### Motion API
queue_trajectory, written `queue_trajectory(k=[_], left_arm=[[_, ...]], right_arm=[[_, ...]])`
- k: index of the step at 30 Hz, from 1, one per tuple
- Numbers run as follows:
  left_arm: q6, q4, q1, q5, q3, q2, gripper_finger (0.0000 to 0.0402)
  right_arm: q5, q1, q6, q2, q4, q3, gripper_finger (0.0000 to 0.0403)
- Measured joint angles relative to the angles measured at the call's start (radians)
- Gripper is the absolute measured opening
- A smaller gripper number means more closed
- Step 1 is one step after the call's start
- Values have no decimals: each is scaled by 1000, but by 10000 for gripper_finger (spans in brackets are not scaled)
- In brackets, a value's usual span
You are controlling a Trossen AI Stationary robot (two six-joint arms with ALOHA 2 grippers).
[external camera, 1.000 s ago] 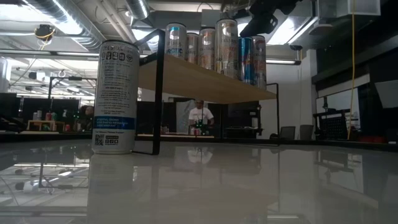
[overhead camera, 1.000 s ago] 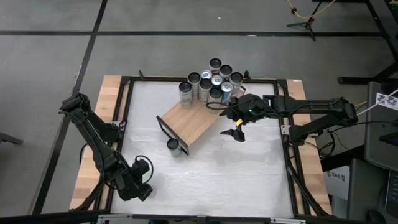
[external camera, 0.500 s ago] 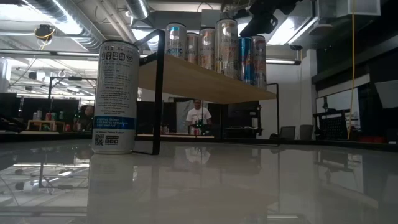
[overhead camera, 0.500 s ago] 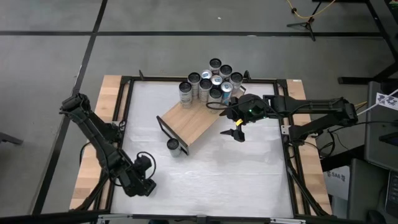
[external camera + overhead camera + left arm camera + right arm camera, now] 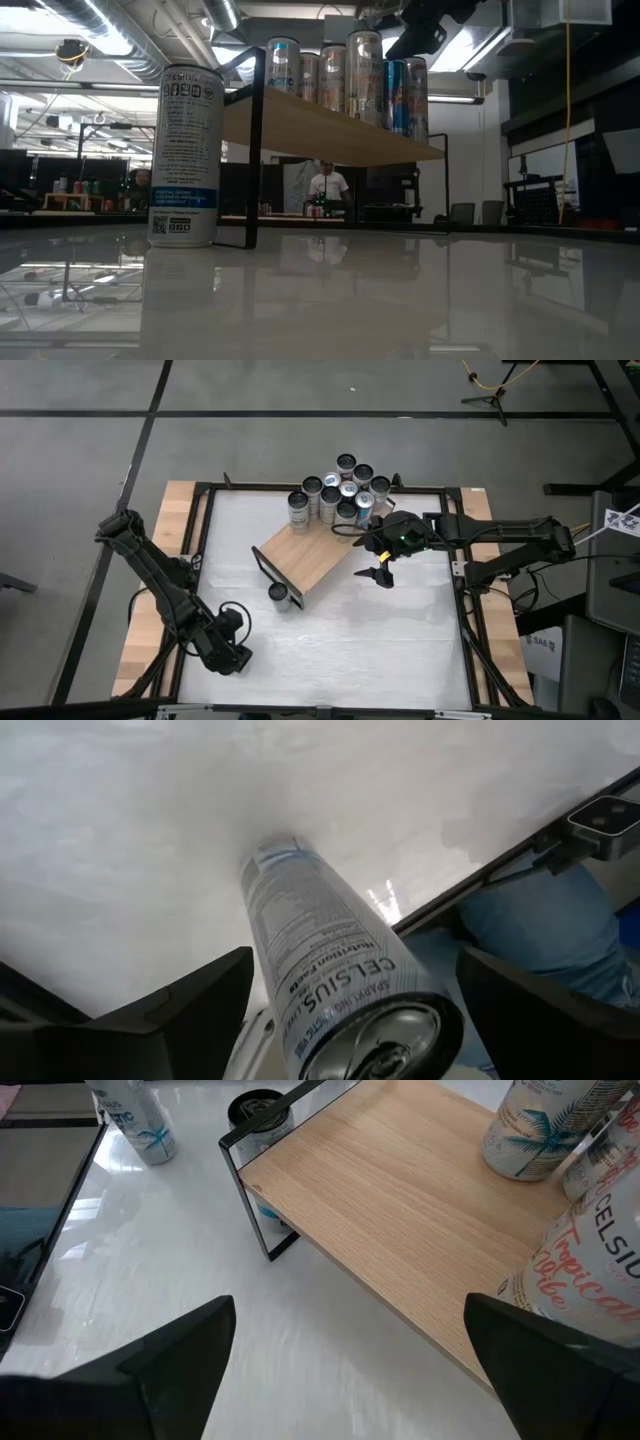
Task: Place canned beverage on shelf
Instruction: Put the white-blue soda can on the shelf aligned with the other white-blue soda can
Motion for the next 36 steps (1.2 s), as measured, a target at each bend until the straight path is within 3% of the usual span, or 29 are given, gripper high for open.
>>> queue_trajectory(k=[31, 36], left_arm=[[-132, -44, -1, 53, 52, 11, 341], [-126, -33, -3, 112, 52, 48, 341]], right_arm=[[0, 0, 0, 0, -1, 0, 388], [0, 0, 0, 0, -1, 0, 388]])
